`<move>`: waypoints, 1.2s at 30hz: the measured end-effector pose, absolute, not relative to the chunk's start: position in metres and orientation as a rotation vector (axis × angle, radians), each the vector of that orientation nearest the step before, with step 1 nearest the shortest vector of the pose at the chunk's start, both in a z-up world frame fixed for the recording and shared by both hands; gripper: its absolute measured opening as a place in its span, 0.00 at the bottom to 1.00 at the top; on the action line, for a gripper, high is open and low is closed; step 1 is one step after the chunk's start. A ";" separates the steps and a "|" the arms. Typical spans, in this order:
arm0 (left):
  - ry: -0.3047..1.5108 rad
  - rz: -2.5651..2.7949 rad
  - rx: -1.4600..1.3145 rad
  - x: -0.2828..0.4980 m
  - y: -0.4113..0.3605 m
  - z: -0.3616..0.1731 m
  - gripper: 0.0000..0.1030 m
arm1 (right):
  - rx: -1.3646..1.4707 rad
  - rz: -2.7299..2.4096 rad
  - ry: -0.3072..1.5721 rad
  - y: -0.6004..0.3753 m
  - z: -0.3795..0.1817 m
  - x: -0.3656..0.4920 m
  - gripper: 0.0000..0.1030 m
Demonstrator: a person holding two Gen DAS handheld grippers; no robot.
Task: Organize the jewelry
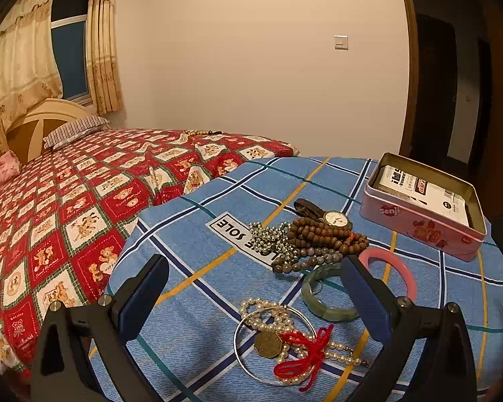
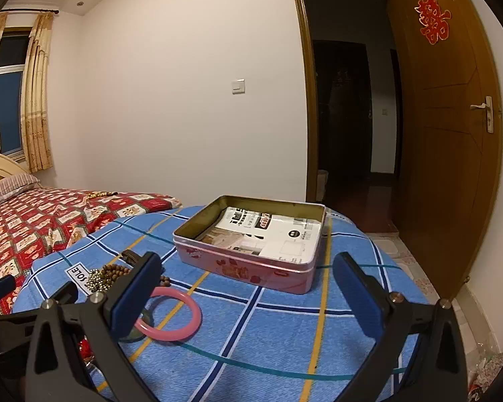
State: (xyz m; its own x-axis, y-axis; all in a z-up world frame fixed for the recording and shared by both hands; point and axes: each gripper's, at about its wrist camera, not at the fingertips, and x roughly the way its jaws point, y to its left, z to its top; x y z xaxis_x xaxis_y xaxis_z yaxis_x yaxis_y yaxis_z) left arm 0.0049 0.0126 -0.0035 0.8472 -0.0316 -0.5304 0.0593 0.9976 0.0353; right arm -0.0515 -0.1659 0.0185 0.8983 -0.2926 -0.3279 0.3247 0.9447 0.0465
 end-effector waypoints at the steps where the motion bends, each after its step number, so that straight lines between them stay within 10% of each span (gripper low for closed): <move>1: 0.565 -0.048 0.052 0.006 0.012 -0.004 0.99 | 0.102 -0.321 0.325 -0.166 0.019 -0.051 1.00; 36: 0.499 -0.058 0.031 -0.005 0.017 0.000 0.99 | 0.114 -0.324 0.353 -0.169 0.016 -0.048 1.00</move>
State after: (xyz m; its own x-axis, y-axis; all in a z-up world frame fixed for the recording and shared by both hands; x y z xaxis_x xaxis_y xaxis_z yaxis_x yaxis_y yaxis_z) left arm -0.0046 0.0165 0.0004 0.8763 -0.0482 -0.4794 0.0631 0.9979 0.0150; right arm -0.0480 -0.1691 0.0157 0.8876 -0.2914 -0.3566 0.3307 0.9422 0.0533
